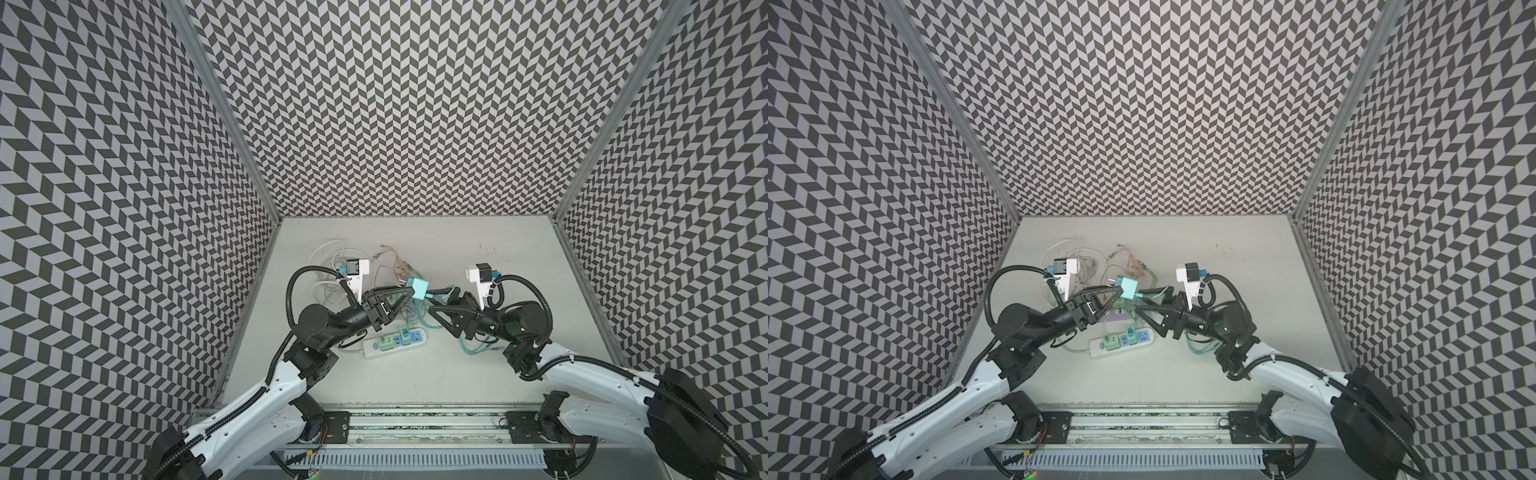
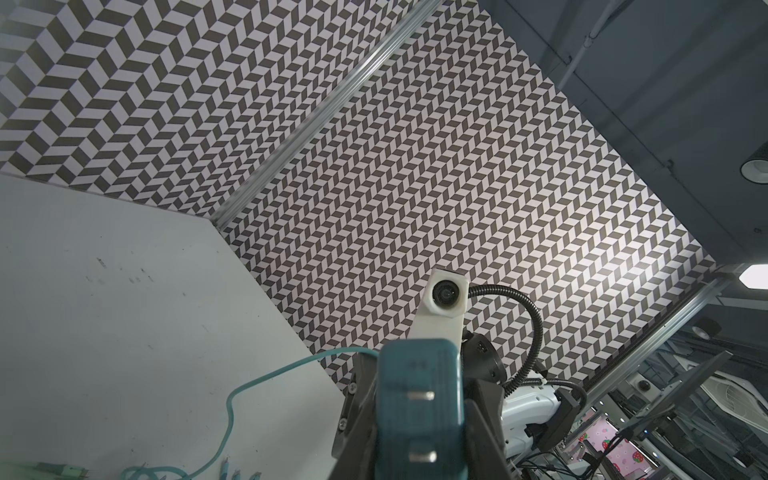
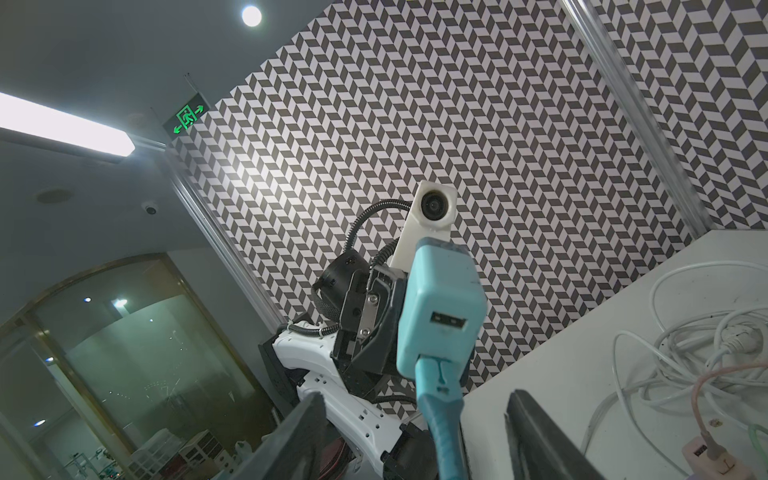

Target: Insert the plug

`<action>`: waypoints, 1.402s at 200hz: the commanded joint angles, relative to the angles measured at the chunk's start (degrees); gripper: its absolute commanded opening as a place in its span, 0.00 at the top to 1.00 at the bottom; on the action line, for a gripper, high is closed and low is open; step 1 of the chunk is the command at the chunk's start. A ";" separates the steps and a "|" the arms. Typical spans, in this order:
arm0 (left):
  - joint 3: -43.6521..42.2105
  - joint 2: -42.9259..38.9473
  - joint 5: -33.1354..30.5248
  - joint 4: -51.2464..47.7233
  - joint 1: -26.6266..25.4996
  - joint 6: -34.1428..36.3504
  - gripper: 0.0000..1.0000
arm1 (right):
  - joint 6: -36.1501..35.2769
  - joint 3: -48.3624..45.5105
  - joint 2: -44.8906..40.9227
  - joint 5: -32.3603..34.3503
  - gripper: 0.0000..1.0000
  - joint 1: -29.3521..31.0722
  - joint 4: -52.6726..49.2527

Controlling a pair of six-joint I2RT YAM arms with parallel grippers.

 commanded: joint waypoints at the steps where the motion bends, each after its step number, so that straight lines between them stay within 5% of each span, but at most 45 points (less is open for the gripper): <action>1: -0.65 -1.32 -0.24 1.82 -0.79 0.00 1.00 | 0.51 2.41 0.92 1.49 0.32 0.18 4.37; 115: -1.02 -2.42 -1.87 -3.53 -1.87 3.59 1.00 | -1.25 7.88 3.89 1.28 0.48 0.23 -3.13; 179: 0.47 -2.44 -2.53 -9.31 -1.99 6.10 1.00 | -2.78 9.08 3.61 -0.32 0.72 0.32 -6.59; 210: 2.07 -3.86 -5.27 -14.90 -1.88 8.00 0.81 | -4.58 9.07 1.99 0.62 0.80 0.32 -9.33; 247: 3.07 -6.86 -7.95 -21.23 -1.34 9.95 0.43 | -9.21 9.86 -1.80 2.90 0.82 -0.58 -16.88; 280: 3.74 -9.34 -9.28 -28.01 -0.65 11.64 0.31 | -19.25 15.76 -3.83 4.21 0.83 -2.66 -34.07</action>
